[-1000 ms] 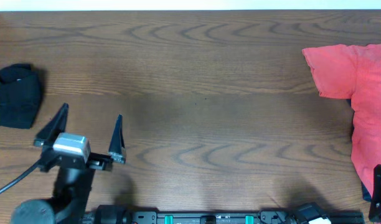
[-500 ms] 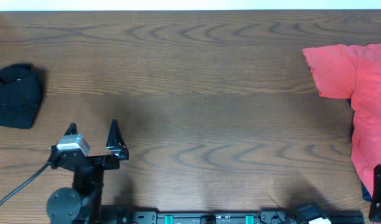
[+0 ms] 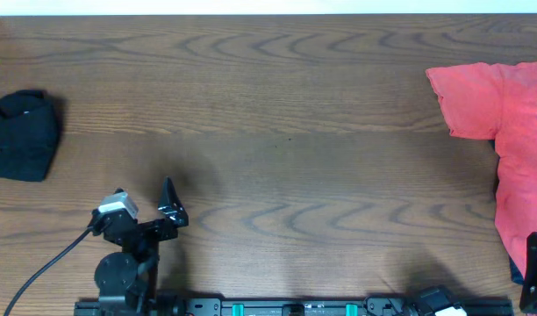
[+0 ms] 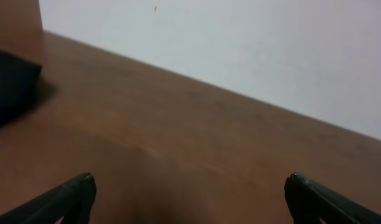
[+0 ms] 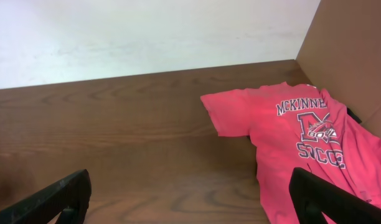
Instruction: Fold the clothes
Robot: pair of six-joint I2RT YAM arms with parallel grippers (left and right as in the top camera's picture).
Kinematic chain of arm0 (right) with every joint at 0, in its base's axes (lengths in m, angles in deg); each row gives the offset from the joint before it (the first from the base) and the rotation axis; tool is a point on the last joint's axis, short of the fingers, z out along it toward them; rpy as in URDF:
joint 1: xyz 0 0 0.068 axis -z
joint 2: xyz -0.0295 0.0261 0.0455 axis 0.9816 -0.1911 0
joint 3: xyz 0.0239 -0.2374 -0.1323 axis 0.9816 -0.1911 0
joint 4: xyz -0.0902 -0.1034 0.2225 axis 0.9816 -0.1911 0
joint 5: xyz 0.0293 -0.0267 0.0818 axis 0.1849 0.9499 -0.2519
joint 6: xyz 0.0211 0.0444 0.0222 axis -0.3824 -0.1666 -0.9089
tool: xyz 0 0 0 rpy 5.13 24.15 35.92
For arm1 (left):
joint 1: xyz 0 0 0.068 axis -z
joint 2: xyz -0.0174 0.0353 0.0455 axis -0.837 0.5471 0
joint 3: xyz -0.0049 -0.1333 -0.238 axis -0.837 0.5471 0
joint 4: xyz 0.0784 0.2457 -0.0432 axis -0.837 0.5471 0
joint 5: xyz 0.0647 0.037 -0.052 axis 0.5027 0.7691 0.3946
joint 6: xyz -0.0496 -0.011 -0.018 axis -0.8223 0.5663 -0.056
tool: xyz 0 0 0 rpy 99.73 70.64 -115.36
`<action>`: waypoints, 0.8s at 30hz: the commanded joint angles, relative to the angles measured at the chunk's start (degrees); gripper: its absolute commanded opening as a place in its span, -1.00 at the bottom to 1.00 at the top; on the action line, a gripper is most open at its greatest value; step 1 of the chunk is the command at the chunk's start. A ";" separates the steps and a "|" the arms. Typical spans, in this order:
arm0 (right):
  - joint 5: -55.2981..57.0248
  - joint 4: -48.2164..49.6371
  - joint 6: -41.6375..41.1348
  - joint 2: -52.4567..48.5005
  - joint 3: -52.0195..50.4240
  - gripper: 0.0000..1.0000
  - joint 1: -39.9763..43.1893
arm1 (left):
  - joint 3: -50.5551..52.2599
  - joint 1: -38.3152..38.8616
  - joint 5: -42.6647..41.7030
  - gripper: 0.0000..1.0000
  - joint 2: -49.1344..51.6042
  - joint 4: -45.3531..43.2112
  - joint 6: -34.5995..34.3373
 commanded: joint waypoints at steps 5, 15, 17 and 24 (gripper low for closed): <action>0.61 -0.09 -0.50 -0.04 0.04 0.98 -0.46 | 4.92 -0.35 4.46 0.96 -0.63 -0.24 -1.01; 0.61 -0.09 -0.50 -0.04 0.04 0.99 -0.46 | 9.44 -0.37 6.71 0.96 -0.66 -0.44 -1.09; 0.61 -0.09 -0.50 -0.04 0.04 0.98 -0.46 | 9.44 -0.72 6.64 0.96 -0.66 -0.46 -0.94; 0.61 -0.09 -0.50 -0.04 0.04 0.99 -0.46 | 9.44 -0.90 6.62 0.96 -0.46 -0.46 -0.96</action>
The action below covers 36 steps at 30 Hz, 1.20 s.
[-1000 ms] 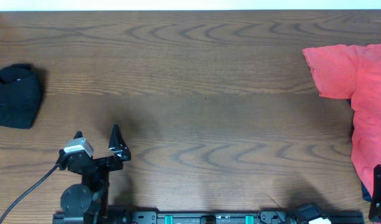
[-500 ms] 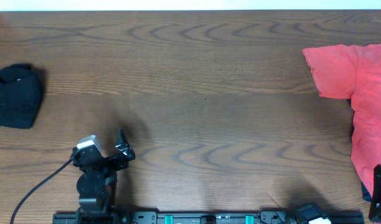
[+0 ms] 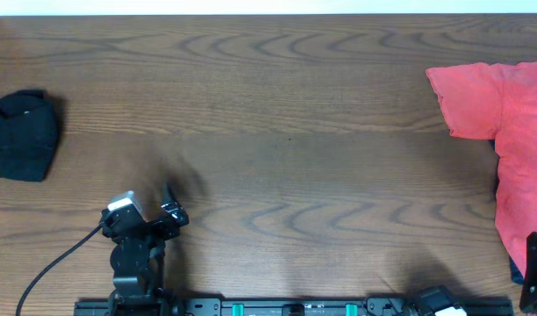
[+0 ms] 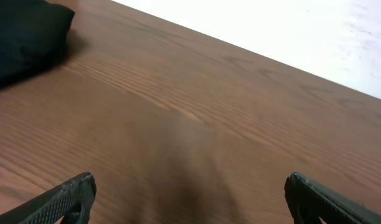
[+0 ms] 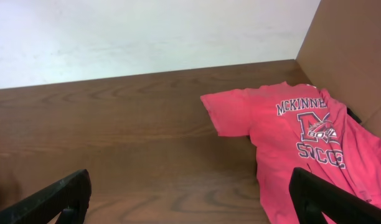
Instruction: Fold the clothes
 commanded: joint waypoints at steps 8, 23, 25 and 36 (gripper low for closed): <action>0.59 -0.09 -0.48 -0.07 0.04 0.99 -0.46 | 1.33 -0.26 1.29 0.96 -0.35 0.04 -0.11; 10.27 -0.17 -0.20 -0.07 0.04 0.99 -0.42 | 1.33 -0.26 1.29 0.96 -0.35 0.04 -0.11; 10.21 -0.17 -0.24 -0.07 0.04 0.98 -0.42 | 1.33 -0.26 1.29 0.96 -0.35 0.04 -0.11; 4.83 2.91 -0.26 0.28 0.00 0.99 -0.50 | 1.33 -0.26 1.29 0.96 -0.35 0.04 -0.11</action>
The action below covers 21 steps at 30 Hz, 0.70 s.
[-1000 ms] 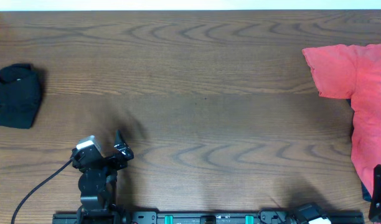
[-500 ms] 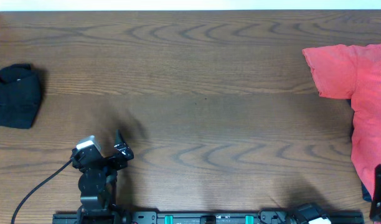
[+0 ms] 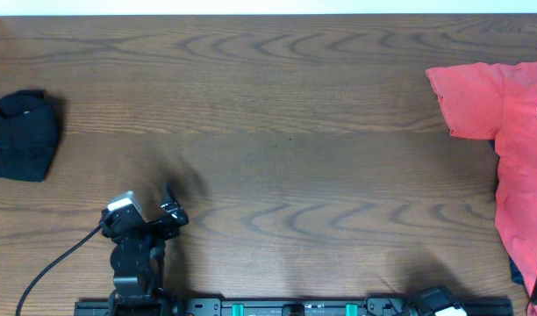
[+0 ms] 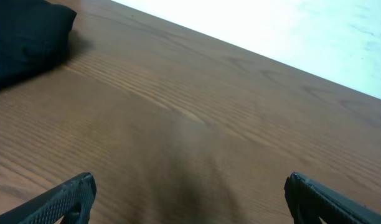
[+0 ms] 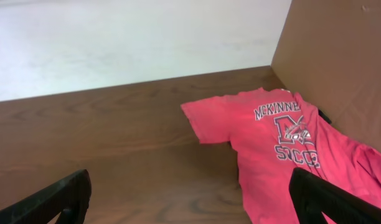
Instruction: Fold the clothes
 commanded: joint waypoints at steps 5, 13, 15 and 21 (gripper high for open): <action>-1.60 11.10 -0.02 3.91 -3.04 0.98 2.62 | 1.33 -0.26 1.09 0.96 -0.35 0.04 -0.11; -12.02 36.35 9.49 20.59 -31.21 0.98 7.72 | 1.33 -0.26 1.09 0.96 -0.35 0.04 -0.11; -16.39 42.97 13.29 25.03 -39.98 0.98 8.76 | 1.33 -0.26 1.09 0.96 -0.35 0.04 -0.11; -26.03 51.15 18.43 31.95 -57.81 0.98 9.88 | 1.33 -0.26 1.09 0.96 -0.35 0.04 -0.11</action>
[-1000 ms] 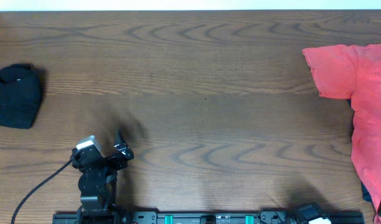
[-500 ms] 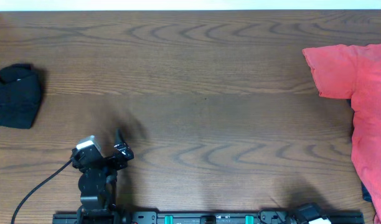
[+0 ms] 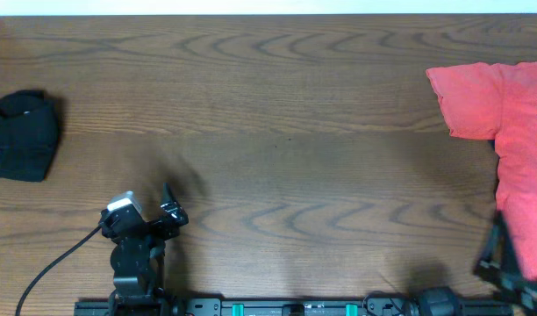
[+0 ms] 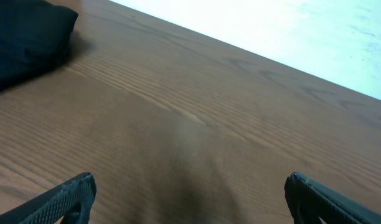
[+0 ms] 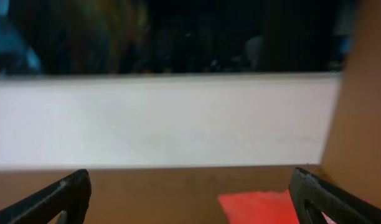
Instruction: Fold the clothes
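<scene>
A red T-shirt with dark lettering lies spread at the table's right edge; only one sleeve corner shows in the right wrist view. A black folded garment rests at the far left, its edge also in the left wrist view. My left gripper sits near the front left, open, nothing between its fingers. My right gripper is at the front right by the shirt's lower part, open and empty, pointing towards the back wall.
The wooden table stretches bare between the two garments. A white wall runs along the back. A brown cardboard panel stands on the right side. A black cable trails from the left arm.
My right gripper has tilted up: its view held the whole shirt front, now mostly wall and one sleeve corner. Overhead it shows further left at the shirt's lower edge. The left arm is unchanged.
At first my left gripper stood open at the front left, looking across the table towards the wall. Then it sat slightly nearer the front edge, looking down at the wood, and stayed. The right gripper stayed open facing the shirt, shifted a little, and now points higher.
</scene>
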Robot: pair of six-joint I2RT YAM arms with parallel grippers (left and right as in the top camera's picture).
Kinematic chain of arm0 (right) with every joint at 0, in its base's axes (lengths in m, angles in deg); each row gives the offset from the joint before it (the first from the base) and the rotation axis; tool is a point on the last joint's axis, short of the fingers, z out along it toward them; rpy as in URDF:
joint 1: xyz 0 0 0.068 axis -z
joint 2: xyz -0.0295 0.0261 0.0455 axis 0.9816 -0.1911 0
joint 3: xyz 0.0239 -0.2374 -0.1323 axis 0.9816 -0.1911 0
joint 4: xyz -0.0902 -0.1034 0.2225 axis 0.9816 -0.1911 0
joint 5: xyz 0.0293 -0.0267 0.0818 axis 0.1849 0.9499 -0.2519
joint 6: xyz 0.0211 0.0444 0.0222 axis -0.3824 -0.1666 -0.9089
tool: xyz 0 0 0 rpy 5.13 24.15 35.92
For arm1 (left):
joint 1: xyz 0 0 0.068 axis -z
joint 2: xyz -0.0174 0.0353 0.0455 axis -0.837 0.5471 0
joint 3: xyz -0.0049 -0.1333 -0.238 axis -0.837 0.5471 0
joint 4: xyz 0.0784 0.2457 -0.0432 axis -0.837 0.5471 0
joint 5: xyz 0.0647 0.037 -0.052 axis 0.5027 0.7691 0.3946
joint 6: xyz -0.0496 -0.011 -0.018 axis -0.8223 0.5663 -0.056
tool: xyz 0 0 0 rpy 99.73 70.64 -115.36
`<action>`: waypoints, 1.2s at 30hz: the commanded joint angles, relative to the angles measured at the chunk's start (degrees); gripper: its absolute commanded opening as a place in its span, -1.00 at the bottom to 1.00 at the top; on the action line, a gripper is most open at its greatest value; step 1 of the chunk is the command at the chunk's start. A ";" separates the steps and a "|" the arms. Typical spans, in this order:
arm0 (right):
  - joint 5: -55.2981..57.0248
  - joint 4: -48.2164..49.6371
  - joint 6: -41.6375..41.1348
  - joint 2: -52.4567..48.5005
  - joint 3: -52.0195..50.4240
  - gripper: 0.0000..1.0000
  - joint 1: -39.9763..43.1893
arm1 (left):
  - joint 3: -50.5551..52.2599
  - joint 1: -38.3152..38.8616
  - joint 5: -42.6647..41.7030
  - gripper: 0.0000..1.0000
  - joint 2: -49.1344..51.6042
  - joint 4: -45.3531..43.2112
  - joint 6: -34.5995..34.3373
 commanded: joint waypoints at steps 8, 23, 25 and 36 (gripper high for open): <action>-16.31 5.70 5.86 8.22 -20.15 0.98 3.04 | 1.31 -0.26 0.79 0.96 -0.35 0.20 -0.11; -21.07 11.76 6.08 15.85 -36.17 0.99 5.55 | 1.31 -0.26 0.79 0.96 -0.35 0.20 -0.11; -21.09 12.90 6.03 15.85 -37.48 0.99 5.55 | 1.31 -0.26 0.79 0.96 -0.35 0.20 -0.11; -21.68 28.26 -1.14 15.85 -50.73 0.99 5.55 | 1.31 -0.26 0.79 0.96 -0.35 0.20 -0.11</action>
